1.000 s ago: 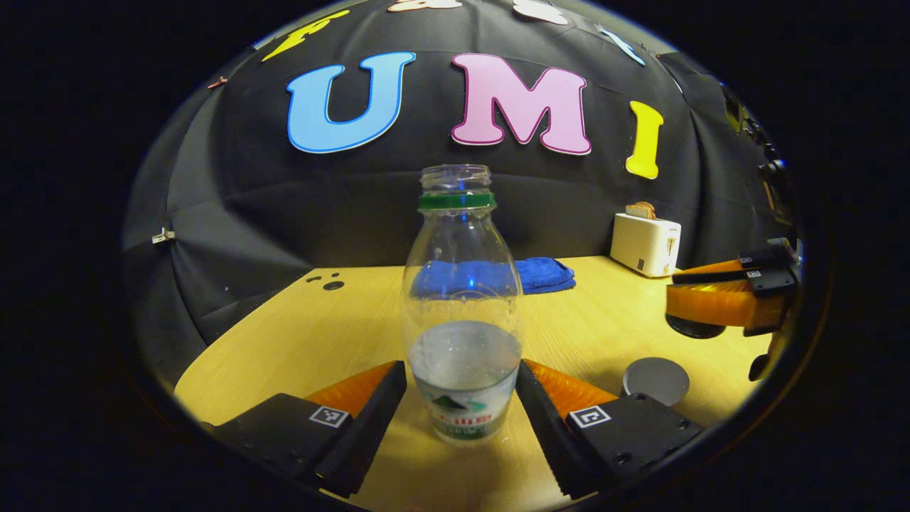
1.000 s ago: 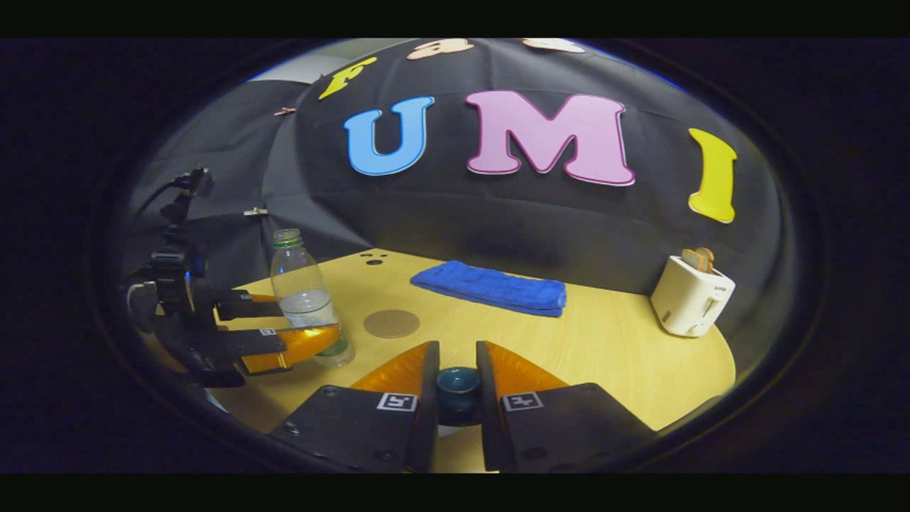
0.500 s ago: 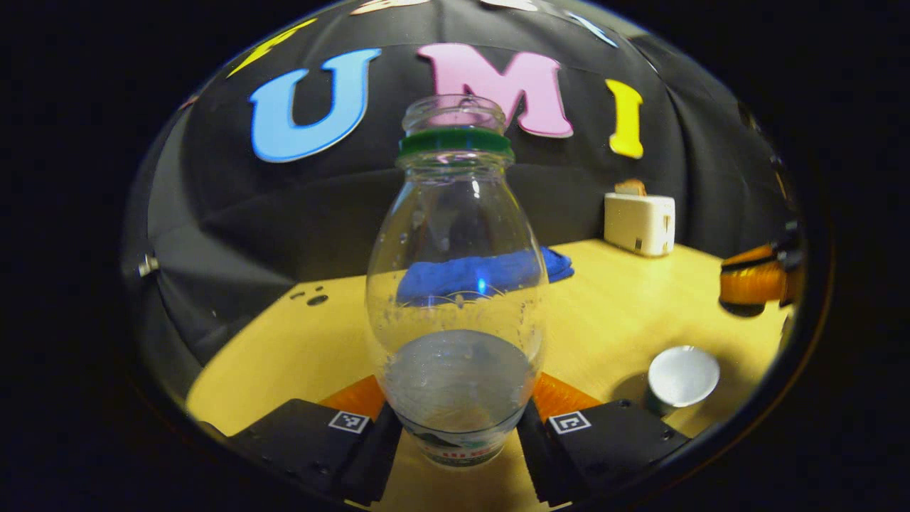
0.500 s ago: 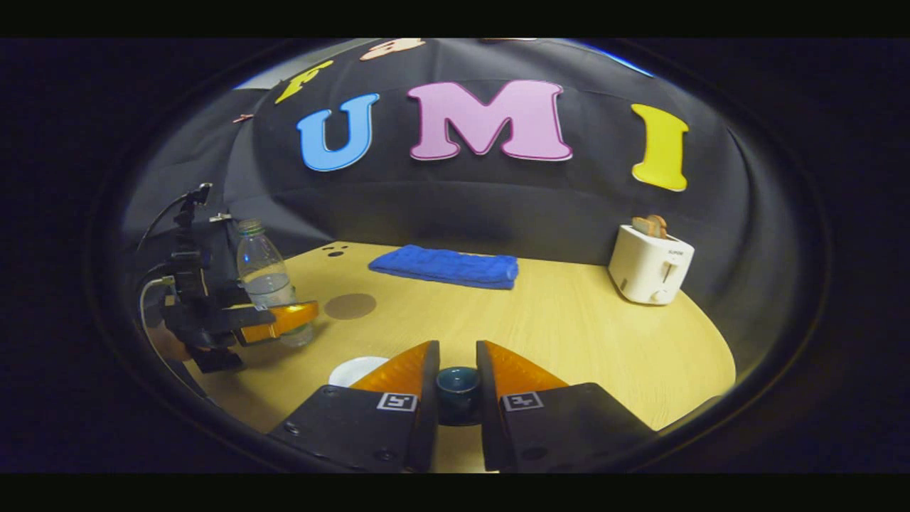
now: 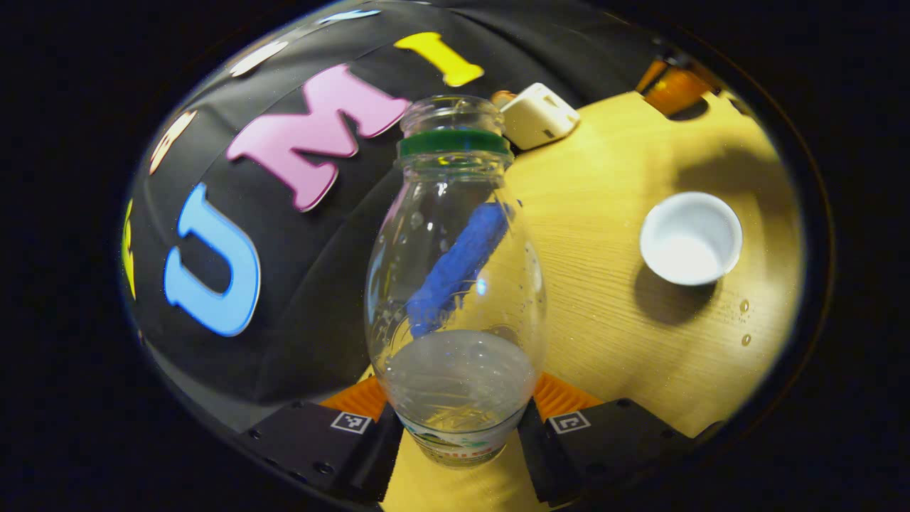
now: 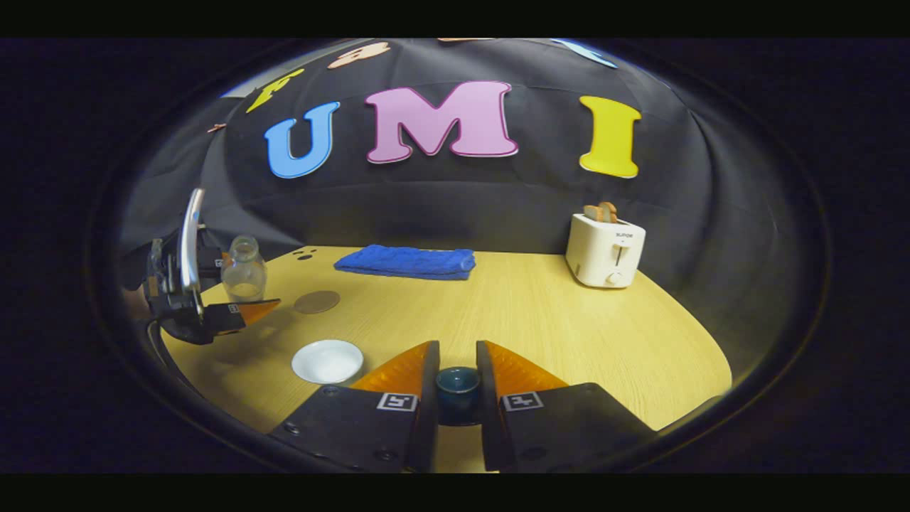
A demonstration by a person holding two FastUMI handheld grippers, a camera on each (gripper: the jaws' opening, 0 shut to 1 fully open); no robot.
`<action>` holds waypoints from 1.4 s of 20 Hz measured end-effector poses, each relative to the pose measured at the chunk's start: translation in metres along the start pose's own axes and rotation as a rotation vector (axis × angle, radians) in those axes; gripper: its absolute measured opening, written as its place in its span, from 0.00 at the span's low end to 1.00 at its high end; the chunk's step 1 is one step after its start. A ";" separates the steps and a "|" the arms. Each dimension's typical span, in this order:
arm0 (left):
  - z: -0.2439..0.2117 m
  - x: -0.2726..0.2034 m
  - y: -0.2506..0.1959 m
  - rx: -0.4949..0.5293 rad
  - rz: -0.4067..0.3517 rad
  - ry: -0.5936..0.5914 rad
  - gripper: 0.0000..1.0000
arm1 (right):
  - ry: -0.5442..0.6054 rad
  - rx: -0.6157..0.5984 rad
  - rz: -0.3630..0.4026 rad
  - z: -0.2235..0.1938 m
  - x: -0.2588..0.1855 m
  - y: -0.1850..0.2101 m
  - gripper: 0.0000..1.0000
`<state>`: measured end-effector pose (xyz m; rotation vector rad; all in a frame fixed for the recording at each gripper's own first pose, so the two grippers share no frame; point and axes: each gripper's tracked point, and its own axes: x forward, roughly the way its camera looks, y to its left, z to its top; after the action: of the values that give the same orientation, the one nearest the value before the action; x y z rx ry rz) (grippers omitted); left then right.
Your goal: Open the teacup lid with one hand, grasp the water bottle and pour water into the teacup with the other hand; after pouring, place the water bottle on the coaster and then close the teacup lid.
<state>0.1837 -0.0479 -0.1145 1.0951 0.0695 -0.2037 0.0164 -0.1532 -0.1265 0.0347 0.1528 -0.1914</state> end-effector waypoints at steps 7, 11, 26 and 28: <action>-0.008 0.012 -0.028 0.247 -0.085 0.068 0.75 | 0.021 0.017 -0.006 -0.018 -0.014 -0.009 0.33; -0.020 0.015 -0.027 0.366 -0.122 0.118 0.75 | 0.032 0.028 0.002 -0.025 -0.016 -0.008 0.34; -0.001 0.022 -0.028 0.787 -0.136 0.084 0.75 | 0.040 0.048 0.000 -0.033 -0.021 -0.010 0.34; 0.001 0.022 -0.025 0.829 -0.140 0.082 0.75 | 0.039 0.054 -0.005 -0.033 -0.022 -0.011 0.34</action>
<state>0.2008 -0.0628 -0.1393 1.9276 0.1422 -0.3270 -0.0122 -0.1583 -0.1556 0.0918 0.1866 -0.2001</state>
